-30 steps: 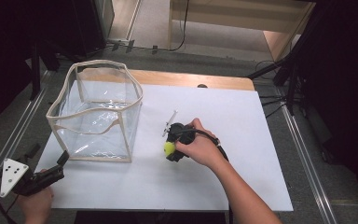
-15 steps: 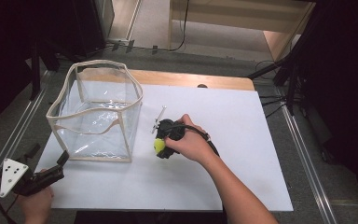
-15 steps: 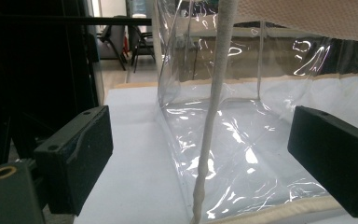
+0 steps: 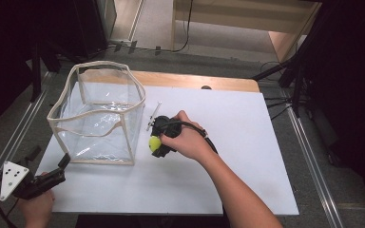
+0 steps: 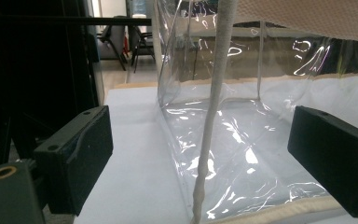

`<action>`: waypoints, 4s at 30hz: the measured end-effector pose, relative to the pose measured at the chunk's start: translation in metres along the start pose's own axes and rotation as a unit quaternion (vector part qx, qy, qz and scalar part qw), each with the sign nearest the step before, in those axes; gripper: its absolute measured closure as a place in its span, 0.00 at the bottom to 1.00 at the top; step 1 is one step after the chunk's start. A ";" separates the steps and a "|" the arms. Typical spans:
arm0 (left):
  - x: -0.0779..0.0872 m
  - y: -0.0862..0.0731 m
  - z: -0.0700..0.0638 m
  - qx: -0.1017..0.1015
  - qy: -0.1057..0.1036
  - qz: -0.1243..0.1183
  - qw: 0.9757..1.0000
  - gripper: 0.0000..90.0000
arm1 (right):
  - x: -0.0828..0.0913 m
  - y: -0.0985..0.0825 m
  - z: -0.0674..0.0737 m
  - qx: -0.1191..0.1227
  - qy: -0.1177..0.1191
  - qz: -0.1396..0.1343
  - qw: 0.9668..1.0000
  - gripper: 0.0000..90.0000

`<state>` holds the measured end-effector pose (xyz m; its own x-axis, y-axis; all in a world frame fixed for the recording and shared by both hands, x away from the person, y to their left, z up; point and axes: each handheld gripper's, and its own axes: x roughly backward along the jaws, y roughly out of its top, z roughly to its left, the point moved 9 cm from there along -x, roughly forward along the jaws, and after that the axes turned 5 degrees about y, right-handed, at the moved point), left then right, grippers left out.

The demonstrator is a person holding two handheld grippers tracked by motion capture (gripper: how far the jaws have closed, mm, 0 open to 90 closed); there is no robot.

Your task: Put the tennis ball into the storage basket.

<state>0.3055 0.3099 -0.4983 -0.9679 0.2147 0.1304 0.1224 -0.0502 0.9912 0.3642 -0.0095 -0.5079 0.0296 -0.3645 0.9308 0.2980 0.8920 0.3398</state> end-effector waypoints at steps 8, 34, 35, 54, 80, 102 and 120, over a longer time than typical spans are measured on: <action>0.000 0.000 0.000 0.000 0.000 0.000 1.000 0.08 | 0.011 0.012 0.001 0.007 0.000 -0.003 1.000 0.27; 0.000 0.000 0.000 0.001 -0.001 0.001 1.000 0.08 | 0.049 0.037 0.002 0.025 0.000 -0.006 1.000 0.27; 0.000 0.000 0.000 0.001 -0.001 0.001 1.000 0.08 | 0.050 0.037 0.001 0.027 0.000 -0.006 1.000 0.27; -0.001 0.000 0.000 0.002 -0.001 0.000 1.000 0.08 | 0.074 0.051 0.001 0.032 -0.004 0.001 0.999 0.27; -0.001 0.001 0.000 0.007 -0.002 -0.002 1.000 0.08 | 0.102 0.069 -0.004 0.040 -0.010 0.003 0.999 0.27; -0.001 0.000 0.000 0.007 -0.003 -0.001 1.000 0.08 | 0.120 0.088 -0.014 0.044 -0.015 -0.006 0.999 0.27; 0.000 0.000 0.001 0.010 -0.004 0.000 1.000 0.08 | 0.134 0.104 -0.022 0.041 -0.023 -0.003 0.999 0.27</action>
<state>0.3062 0.3109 -0.4980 -0.9660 0.2228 0.1309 0.1272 -0.0313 0.9914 0.4199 0.0290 -0.3503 -0.0170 -0.3594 0.9330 0.2185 0.9093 0.3543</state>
